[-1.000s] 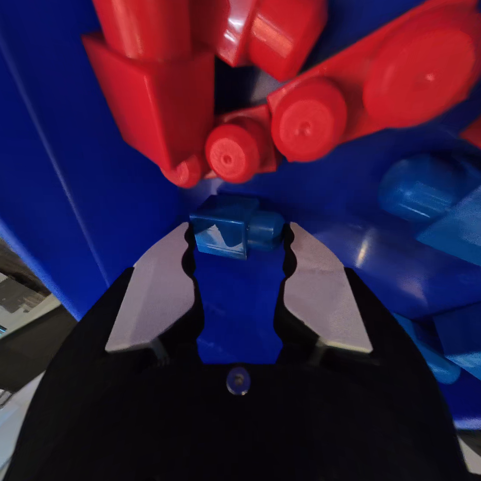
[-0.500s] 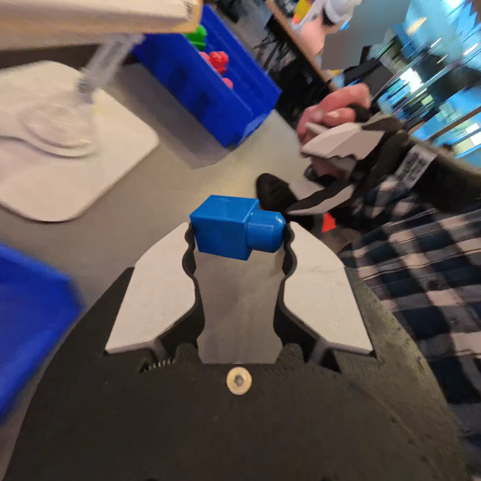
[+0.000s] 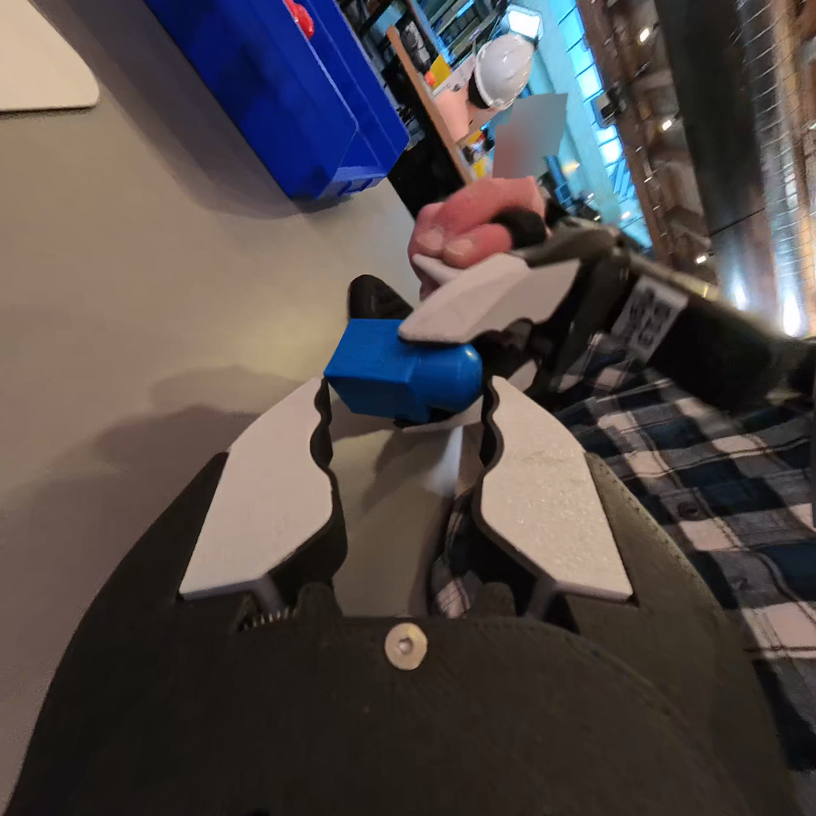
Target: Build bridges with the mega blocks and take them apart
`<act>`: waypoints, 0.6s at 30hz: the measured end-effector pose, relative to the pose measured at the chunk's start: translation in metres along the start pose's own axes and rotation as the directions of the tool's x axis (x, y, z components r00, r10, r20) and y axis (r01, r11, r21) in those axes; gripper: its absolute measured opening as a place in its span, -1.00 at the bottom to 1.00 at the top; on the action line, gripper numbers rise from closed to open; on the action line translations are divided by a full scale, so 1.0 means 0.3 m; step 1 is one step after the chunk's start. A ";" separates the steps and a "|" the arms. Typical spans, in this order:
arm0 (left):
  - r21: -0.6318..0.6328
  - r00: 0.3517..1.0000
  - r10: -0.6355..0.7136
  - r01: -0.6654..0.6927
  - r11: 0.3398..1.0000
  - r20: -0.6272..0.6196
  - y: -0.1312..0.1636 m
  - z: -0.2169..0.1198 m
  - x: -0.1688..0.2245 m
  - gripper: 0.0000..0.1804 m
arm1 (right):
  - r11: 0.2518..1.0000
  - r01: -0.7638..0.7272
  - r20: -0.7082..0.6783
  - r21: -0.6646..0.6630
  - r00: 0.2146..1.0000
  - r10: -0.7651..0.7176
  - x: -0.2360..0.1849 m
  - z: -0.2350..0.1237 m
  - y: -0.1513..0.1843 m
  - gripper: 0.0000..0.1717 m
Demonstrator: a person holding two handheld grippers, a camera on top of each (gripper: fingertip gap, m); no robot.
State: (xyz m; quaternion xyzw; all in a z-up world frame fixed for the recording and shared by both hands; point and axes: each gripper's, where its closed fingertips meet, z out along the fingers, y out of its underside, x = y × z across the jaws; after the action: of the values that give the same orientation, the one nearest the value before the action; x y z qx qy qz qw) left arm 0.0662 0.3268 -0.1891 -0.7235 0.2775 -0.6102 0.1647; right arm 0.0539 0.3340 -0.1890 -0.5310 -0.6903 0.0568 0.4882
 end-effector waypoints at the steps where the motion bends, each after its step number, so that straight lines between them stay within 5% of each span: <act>1: -0.002 0.999 0.025 -0.025 1.000 0.026 -0.005 -0.029 -0.010 -0.34 | 0.997 -0.075 0.038 0.024 0.997 0.074 0.005 0.007 0.015 -0.53; 4: 0.012 0.980 0.114 -0.117 0.993 0.161 -0.071 -0.165 -0.055 -0.36 | 0.951 -0.306 0.195 0.050 0.937 0.291 -0.007 0.054 0.076 -0.53; 7: -0.054 0.862 0.258 -0.262 0.964 0.436 -0.194 -0.330 -0.187 -0.32 | 0.856 -0.516 0.344 0.039 0.811 0.474 -0.032 0.121 0.120 -0.53; 13: -0.142 0.643 0.253 -0.220 0.965 0.723 -0.418 -0.560 -0.534 -0.36 | 0.868 -0.491 0.361 -0.069 0.799 0.481 -0.096 0.213 0.207 -0.53; 18: -0.263 0.556 0.251 -0.060 0.963 0.793 -0.414 -0.588 -0.740 -0.38 | 0.877 -0.469 0.333 -0.106 0.814 0.476 -0.099 0.213 0.237 -0.46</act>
State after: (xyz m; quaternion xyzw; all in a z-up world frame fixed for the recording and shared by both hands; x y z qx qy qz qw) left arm -0.1033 0.5767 -0.2578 -0.9086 0.2940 -0.1562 0.2521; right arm 0.0539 0.3692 -0.2827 -0.6716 -0.6127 0.2628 0.3234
